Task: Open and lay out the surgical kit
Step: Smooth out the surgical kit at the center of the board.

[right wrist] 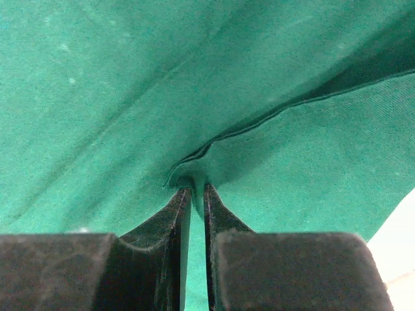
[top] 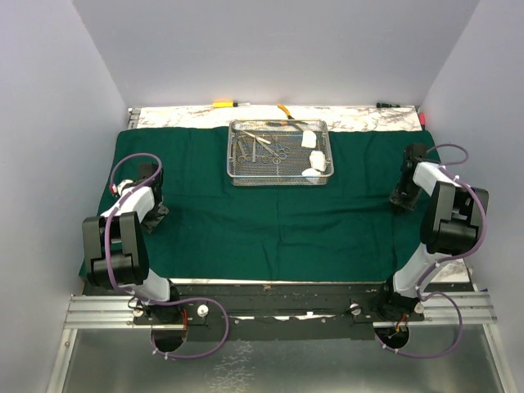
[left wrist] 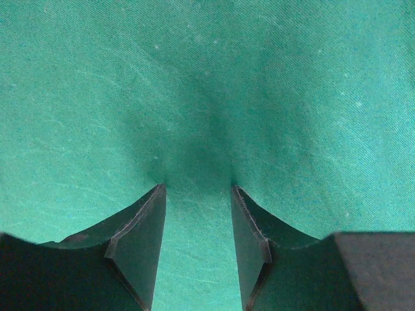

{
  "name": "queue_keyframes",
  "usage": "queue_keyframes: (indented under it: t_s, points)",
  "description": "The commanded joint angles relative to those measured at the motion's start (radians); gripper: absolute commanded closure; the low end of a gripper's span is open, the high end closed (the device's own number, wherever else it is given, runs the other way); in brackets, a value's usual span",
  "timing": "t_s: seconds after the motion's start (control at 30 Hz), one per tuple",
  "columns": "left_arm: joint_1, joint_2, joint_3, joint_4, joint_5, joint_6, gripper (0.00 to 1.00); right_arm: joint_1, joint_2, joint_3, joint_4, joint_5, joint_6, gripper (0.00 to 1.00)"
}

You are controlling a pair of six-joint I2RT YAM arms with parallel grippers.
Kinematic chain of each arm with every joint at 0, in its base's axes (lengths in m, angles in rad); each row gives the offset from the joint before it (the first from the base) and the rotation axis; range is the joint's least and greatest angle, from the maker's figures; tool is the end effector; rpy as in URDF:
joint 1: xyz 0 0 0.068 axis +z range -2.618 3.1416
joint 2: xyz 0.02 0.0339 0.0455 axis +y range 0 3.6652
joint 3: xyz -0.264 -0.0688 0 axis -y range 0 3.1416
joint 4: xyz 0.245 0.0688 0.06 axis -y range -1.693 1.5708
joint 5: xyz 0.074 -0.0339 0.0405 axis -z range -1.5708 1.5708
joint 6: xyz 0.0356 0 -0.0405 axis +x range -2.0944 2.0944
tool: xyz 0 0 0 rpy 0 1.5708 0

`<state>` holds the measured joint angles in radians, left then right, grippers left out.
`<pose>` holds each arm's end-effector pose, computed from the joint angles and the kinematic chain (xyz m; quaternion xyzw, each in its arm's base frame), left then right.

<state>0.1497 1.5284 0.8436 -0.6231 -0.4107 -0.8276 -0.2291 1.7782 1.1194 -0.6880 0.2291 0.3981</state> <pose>0.2592 0.0535 0.1658 -0.4792 0.8444 0.1480 0.1882 0.3185 -0.0826 0.1633 0.3167 0.9351 -0.1038 0.1202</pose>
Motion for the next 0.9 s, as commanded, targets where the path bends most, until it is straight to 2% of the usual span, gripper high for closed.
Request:
queue_keyframes:
  t_s: [0.0,0.1,0.23,0.4,0.57,0.73,0.87]
  points:
    - [0.014,0.012,0.009,0.022,-0.005,0.017,0.54,-0.004,-0.045,-0.029,0.009,0.113,0.013,0.89]
    - [0.017,0.017,0.011,0.026,0.001,0.024,0.55,-0.004,-0.055,-0.026,0.001,0.142,0.026,0.99]
    - [0.022,0.028,0.014,0.029,0.009,0.035,0.56,-0.004,-0.068,-0.034,-0.01,0.196,0.043,0.99]
    - [0.028,0.037,0.02,0.031,0.015,0.05,0.56,-0.004,-0.066,-0.033,-0.081,0.362,0.121,0.99]
    - [0.036,0.056,0.031,0.032,0.009,0.048,0.6,-0.032,0.016,0.022,-0.343,0.654,0.39,0.99]
    - [0.049,0.071,0.04,0.031,-0.01,0.054,0.61,-0.092,0.057,0.084,-0.594,0.798,0.656,0.99]
    - [0.065,0.086,0.049,0.031,-0.012,0.07,0.61,-0.14,0.027,0.084,-0.695,0.877,0.771,0.99]
